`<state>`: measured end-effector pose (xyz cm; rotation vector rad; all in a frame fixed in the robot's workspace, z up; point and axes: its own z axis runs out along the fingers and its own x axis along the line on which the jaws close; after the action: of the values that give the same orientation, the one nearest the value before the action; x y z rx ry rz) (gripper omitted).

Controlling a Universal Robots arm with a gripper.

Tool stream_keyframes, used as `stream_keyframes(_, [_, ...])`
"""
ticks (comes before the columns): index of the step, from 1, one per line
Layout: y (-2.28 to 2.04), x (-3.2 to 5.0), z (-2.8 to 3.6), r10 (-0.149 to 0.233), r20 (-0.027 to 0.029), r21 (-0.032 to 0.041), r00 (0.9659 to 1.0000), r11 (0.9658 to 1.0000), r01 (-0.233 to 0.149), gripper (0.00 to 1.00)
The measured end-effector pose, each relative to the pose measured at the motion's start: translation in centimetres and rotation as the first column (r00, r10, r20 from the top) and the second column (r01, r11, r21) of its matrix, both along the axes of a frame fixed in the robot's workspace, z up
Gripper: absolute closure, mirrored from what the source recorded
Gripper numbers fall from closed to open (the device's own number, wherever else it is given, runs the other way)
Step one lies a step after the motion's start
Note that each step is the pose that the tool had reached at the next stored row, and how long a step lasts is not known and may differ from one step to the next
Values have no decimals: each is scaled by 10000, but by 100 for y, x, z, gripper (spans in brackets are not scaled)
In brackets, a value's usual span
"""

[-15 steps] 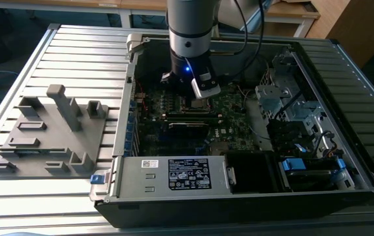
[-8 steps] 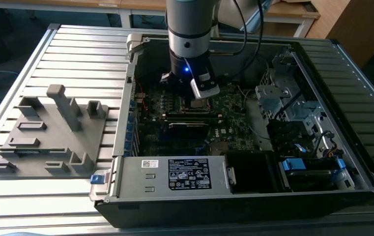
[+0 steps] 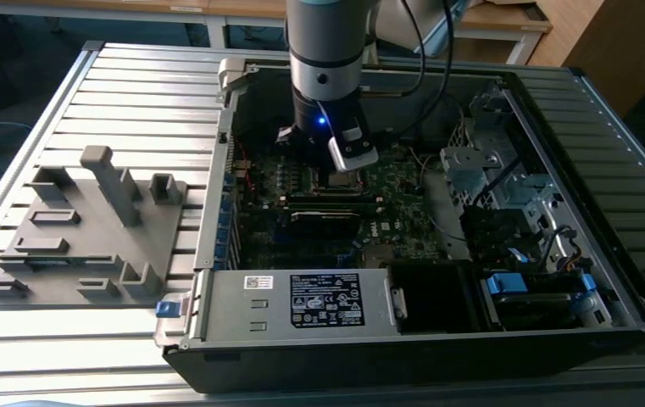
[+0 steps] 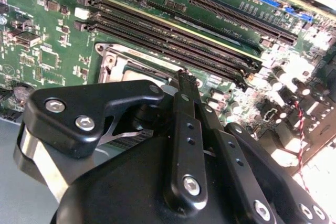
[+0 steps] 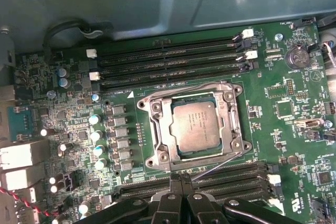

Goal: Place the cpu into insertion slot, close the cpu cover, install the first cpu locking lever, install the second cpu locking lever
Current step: 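Install the second cpu locking lever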

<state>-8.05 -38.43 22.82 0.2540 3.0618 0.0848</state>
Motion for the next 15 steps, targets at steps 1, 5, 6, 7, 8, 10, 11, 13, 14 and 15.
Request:
stream_keyframes(1, [0, -1, -2, 0, 1, 1, 10000, 10000, 0, 89])
stream_keyframes(5, [0, -9, -12, -1, 0, -1, 10000, 10000, 1, 89])
stream_keyframes(6, [0, -11, -14, 0, 0, -1, 10000, 10000, 0, 89])
stream_keyframes(7, [0, -13, -15, 0, -1, -2, 10000, 10000, 0, 89])
stream_keyframes(8, [0, -14, -17, 0, -1, -1, 10000, 10000, 0, 89])
stream_keyframes(10, [0, -17, -22, 0, 0, 0, 10000, 10000, 0, 89])
stream_keyframes(11, [0, -18, -25, 0, 0, 1, 10000, 10000, 0, 89])
stream_keyframes(13, [0, -19, -34, 0, 1, 1, 10000, 10000, 0, 89])
stream_keyframes(14, [0, -20, -39, 0, 0, 0, 10000, 10000, 0, 89])
stream_keyframes(15, [0, -20, -43, 0, 0, 0, 10000, 10000, 0, 89])
